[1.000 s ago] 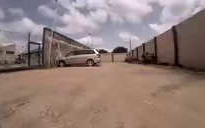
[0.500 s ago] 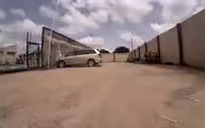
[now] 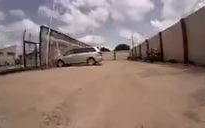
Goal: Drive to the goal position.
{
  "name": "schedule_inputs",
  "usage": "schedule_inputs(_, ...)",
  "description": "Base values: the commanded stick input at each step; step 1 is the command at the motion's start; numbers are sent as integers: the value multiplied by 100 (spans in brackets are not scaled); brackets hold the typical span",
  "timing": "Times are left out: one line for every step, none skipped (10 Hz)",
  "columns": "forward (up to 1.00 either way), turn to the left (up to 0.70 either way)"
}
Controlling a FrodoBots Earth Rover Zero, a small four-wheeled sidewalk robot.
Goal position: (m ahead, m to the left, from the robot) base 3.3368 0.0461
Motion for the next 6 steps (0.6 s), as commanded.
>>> schedule_inputs(85, -34)
schedule_inputs(85, -34)
schedule_inputs(85, -34)
schedule_inputs(85, -34)
schedule_inputs(85, -34)
schedule_inputs(85, -31)
